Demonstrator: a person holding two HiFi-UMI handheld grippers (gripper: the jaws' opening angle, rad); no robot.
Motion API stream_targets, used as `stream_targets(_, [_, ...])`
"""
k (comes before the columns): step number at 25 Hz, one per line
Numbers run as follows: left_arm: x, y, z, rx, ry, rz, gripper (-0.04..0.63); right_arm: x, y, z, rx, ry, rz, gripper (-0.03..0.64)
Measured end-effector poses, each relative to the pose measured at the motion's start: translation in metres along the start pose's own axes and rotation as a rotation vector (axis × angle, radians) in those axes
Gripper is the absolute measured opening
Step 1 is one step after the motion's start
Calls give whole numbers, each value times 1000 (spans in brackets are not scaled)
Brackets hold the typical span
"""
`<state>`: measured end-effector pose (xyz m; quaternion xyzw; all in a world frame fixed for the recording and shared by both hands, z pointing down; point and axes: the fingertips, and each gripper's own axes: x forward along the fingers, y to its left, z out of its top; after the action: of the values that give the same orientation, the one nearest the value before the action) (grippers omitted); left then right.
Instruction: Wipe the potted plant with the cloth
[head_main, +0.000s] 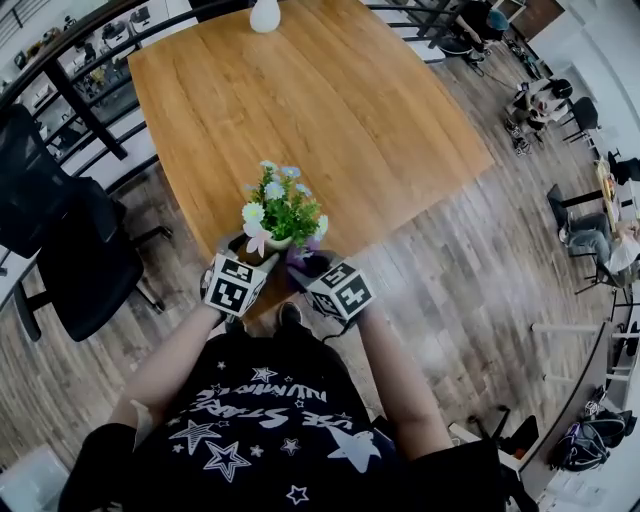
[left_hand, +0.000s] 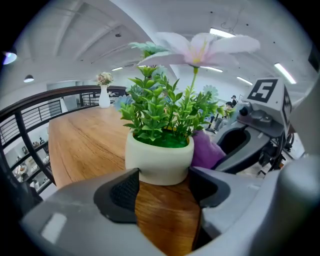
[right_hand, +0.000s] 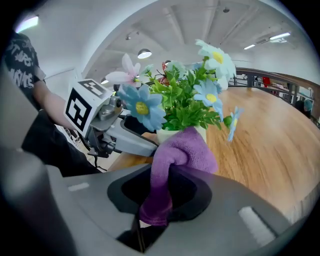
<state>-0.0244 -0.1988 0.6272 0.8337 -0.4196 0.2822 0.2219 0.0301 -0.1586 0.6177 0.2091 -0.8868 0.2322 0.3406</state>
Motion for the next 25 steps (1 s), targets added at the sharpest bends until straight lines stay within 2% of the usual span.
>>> stream_targets(7, [-4,-11,-4,42,23,-62,321,-6,-15,1,2,9,-50,87])
stream_targets(11, [-6,-19,-5,106,20,-108,321,-8,-26,2,9,8,-83,87])
stream_targets(16, [-15,-9,-6,161,29,-127,321,-8,-36,3,16,11,-102,89])
stream_targets(21, [-18,5,9,219,-11,-212,451,-8,-39,3,22,20,-105,89])
stream_targets(25, [-12,13,22,321,-13,-282,504,-6,-41,2,30,29,-106,89])
